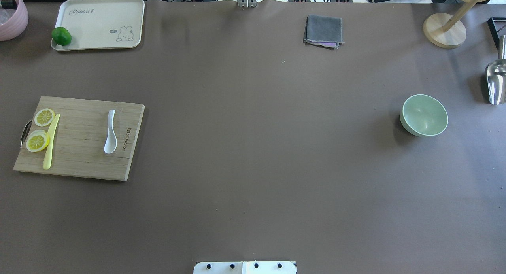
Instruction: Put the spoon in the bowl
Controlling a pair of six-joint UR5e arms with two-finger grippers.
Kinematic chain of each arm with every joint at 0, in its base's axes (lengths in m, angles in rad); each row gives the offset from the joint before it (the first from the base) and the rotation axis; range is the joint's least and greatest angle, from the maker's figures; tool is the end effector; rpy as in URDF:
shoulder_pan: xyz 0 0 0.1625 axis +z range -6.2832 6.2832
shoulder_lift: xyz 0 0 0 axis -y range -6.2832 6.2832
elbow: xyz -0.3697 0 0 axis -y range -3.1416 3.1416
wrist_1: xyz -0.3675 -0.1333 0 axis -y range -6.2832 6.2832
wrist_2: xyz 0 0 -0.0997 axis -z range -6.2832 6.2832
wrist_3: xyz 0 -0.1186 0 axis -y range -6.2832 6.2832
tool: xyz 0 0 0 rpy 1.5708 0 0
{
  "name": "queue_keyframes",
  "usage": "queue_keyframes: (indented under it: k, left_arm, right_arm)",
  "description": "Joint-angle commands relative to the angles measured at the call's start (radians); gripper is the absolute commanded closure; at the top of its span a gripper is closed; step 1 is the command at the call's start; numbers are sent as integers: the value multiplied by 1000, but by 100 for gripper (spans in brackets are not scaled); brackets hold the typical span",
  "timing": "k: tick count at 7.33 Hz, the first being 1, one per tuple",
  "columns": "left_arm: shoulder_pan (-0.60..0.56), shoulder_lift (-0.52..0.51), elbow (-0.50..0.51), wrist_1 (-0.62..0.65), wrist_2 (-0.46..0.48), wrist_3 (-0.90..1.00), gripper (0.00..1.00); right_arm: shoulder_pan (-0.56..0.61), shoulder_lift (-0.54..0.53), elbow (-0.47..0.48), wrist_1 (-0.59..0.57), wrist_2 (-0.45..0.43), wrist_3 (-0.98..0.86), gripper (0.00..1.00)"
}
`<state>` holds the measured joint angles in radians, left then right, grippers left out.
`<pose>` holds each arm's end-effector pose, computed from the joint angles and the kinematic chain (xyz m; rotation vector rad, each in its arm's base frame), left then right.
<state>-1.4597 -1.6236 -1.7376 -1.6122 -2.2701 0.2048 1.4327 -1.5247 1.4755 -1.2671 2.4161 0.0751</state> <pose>-0.0014 -0.5012 0.5136 0.2844 0.6872 0.3926 -0.0247 -0.5018 0.6009 0.1484 -0.8619 -0.1665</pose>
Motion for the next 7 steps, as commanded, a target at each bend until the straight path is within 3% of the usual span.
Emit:
queue_keyframes:
  k: [1, 7]
  left_arm:
    - [-1, 2, 1, -1, -2, 8, 1]
    - [1, 4, -2, -2, -37, 2, 1]
  right_arm:
    - [0, 4, -1, 2, -2, 0, 0]
    - [0, 8, 0, 3, -17, 0, 0]
